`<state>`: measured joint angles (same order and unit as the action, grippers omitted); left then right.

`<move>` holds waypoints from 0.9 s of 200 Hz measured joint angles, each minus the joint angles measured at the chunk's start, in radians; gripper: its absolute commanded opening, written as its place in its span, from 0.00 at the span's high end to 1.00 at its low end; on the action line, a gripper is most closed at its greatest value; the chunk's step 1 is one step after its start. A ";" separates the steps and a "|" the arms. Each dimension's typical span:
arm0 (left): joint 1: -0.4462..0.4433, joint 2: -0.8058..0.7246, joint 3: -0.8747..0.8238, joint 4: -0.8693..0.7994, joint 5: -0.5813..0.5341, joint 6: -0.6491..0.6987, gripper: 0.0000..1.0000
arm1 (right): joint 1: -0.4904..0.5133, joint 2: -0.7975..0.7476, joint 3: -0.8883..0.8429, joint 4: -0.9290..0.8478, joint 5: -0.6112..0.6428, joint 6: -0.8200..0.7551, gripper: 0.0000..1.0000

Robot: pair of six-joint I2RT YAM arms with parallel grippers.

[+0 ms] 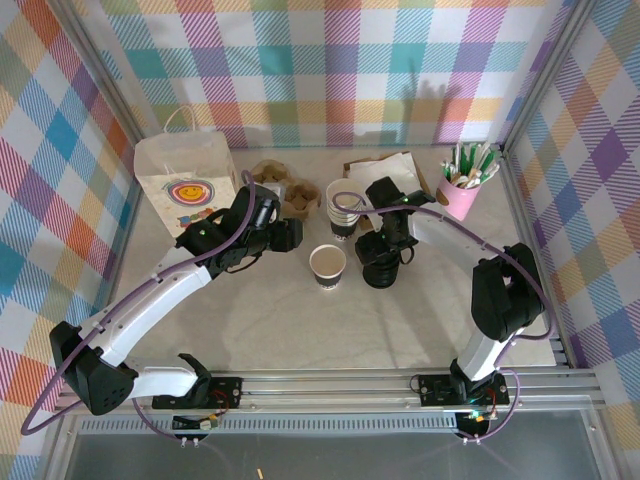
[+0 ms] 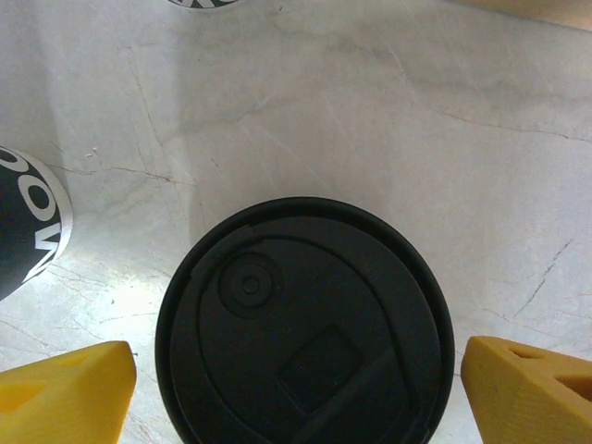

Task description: Pack the takeout coffee

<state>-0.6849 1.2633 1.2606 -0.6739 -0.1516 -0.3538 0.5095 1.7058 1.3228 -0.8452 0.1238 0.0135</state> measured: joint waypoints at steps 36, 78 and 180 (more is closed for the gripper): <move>0.000 0.008 0.000 0.000 0.000 0.000 0.41 | -0.001 0.001 -0.001 0.002 0.000 0.000 0.09; 0.000 0.012 0.000 0.000 0.000 0.000 0.41 | -0.001 0.005 -0.001 0.014 -0.001 0.000 0.10; 0.000 0.018 0.000 0.000 0.000 0.000 0.41 | -0.006 0.021 -0.001 0.015 -0.003 0.001 0.13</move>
<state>-0.6849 1.2808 1.2610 -0.6735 -0.1513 -0.3538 0.5030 1.7264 1.3216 -0.8303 0.1204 0.0143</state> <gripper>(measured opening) 0.591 0.876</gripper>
